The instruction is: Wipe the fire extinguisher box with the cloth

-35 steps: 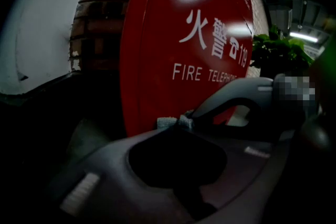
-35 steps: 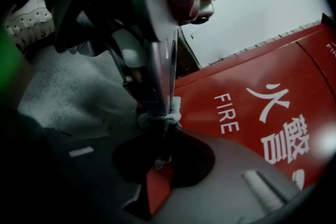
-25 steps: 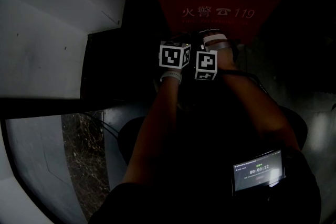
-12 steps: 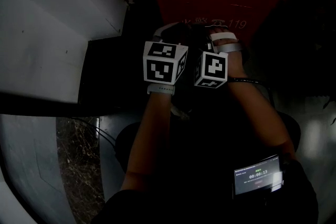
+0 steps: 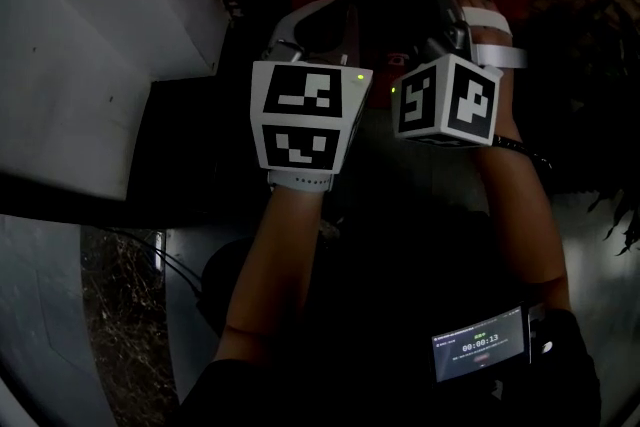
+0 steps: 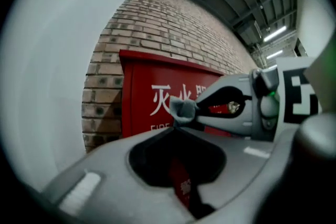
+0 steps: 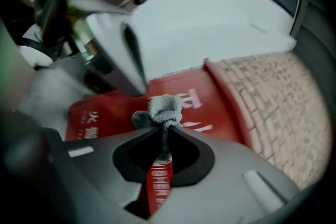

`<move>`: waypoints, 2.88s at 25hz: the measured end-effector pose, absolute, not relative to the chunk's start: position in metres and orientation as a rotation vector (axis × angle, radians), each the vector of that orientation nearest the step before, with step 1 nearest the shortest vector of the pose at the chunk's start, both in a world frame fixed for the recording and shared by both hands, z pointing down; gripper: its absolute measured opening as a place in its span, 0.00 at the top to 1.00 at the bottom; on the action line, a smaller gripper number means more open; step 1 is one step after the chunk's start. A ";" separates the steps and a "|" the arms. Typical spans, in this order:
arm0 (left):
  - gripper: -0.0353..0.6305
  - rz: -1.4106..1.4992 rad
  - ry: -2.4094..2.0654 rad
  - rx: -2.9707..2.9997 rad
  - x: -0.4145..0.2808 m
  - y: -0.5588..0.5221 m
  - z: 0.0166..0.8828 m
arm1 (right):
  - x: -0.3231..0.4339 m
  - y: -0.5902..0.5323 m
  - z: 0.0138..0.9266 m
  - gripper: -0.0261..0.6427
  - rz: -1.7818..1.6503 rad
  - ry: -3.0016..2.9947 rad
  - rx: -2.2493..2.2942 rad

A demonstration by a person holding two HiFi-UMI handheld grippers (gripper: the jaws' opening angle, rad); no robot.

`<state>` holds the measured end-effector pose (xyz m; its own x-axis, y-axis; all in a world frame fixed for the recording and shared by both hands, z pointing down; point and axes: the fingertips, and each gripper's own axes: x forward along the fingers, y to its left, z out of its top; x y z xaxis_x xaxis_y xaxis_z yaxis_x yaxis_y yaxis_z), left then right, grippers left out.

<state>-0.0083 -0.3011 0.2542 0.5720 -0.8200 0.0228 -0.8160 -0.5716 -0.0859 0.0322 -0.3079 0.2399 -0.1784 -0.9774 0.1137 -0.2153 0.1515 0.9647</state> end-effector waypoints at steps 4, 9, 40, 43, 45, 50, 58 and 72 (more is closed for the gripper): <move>0.95 -0.013 1.386 -2.724 0.003 -0.286 0.234 | 0.034 -0.310 0.191 0.91 -1.203 -1.497 1.234; 0.95 0.010 1.323 -2.738 0.014 -0.272 0.220 | 0.040 -0.316 0.153 0.91 -1.264 -1.425 1.257; 0.95 -0.127 1.381 -2.879 0.020 -0.309 0.327 | 0.041 -0.326 0.327 0.91 -1.048 -1.590 1.048; 0.95 -0.150 1.399 -2.878 0.020 -0.317 0.340 | 0.041 -0.327 0.345 0.91 -1.034 -1.609 1.029; 0.95 -0.182 1.416 -2.852 0.018 -0.323 0.350 | 0.042 -0.328 0.355 0.91 -1.023 -1.619 1.025; 0.95 -0.262 1.395 -2.902 0.025 -0.323 0.374 | 0.037 -0.330 0.380 0.91 -1.002 -1.654 0.991; 0.95 -0.432 1.402 -2.939 0.025 -0.328 0.425 | 0.039 -0.330 0.438 0.91 -0.923 -1.656 0.908; 0.95 -0.672 1.339 -2.985 0.036 -0.330 0.505 | 0.043 -0.329 0.495 0.91 -0.858 -1.647 0.843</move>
